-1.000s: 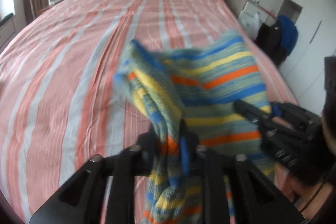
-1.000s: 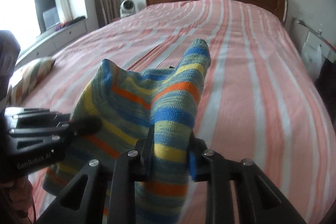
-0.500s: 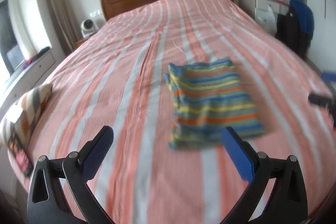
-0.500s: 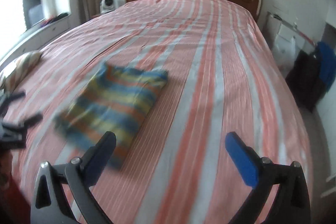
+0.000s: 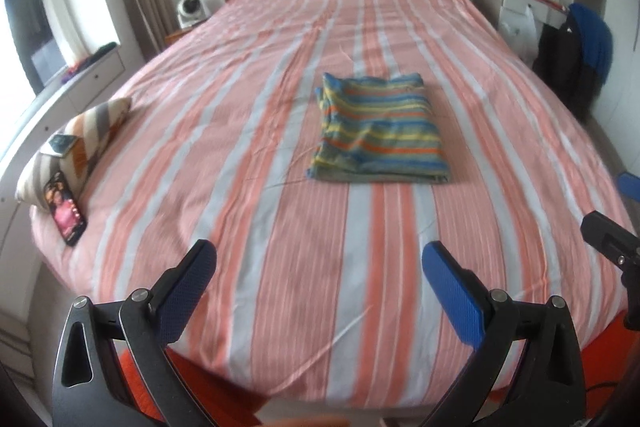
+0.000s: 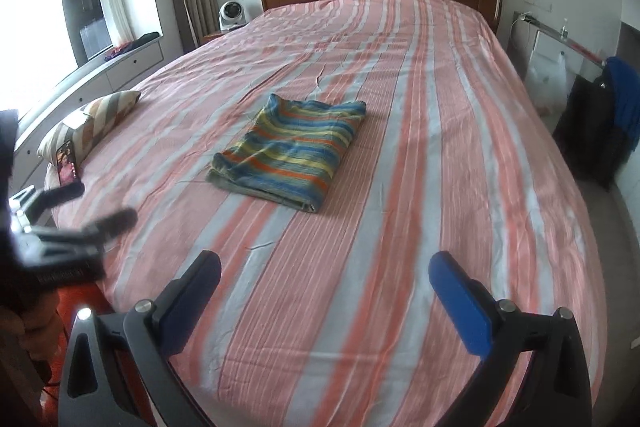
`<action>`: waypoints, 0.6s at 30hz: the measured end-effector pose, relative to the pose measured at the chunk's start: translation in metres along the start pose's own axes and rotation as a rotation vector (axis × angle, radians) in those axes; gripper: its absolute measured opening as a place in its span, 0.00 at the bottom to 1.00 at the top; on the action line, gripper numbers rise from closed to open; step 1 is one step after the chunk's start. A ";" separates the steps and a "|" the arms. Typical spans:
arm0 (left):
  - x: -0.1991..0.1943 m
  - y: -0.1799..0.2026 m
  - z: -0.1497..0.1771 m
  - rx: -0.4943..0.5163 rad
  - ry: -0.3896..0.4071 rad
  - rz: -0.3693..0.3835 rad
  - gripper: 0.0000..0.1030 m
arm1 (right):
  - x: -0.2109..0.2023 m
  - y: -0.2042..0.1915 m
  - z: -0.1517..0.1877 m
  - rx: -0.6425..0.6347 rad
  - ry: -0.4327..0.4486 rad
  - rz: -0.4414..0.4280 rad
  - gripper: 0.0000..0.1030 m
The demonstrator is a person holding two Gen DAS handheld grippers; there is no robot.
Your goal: Fold small clothes
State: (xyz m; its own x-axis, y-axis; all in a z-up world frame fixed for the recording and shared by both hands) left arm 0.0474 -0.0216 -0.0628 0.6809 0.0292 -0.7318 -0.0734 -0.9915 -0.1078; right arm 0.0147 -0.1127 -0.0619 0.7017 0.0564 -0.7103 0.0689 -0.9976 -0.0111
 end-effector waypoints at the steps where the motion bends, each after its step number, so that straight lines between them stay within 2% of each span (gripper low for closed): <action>1: -0.003 -0.001 0.001 0.002 0.003 -0.005 1.00 | -0.003 -0.002 0.001 -0.004 0.002 0.004 1.00; 9: -0.028 0.006 0.000 0.037 0.039 0.001 1.00 | -0.028 -0.016 0.006 -0.046 0.024 0.023 1.00; 12: -0.040 0.009 -0.010 0.080 0.038 0.036 1.00 | -0.037 -0.017 0.003 -0.062 0.009 -0.014 1.00; 15: -0.059 0.007 -0.022 0.093 0.063 0.040 1.00 | -0.051 -0.017 -0.003 -0.132 -0.022 -0.026 1.00; 18: -0.076 0.007 -0.025 0.070 0.094 0.040 1.00 | -0.077 -0.016 -0.014 -0.145 0.015 -0.038 1.00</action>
State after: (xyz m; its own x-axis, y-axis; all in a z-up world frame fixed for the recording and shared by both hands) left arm 0.0131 -0.0336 0.0086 0.7411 -0.0258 -0.6709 -0.1508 -0.9801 -0.1289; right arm -0.0306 -0.1007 0.0030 0.7069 0.0954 -0.7008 0.1962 -0.9784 0.0648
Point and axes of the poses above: each gripper's, at about its wrist camera, not at the fingertips, and x roughly the way its jaws point, y to its right, z to its underside, the point moved 6 cm from there along x, roughly the way its jaws point
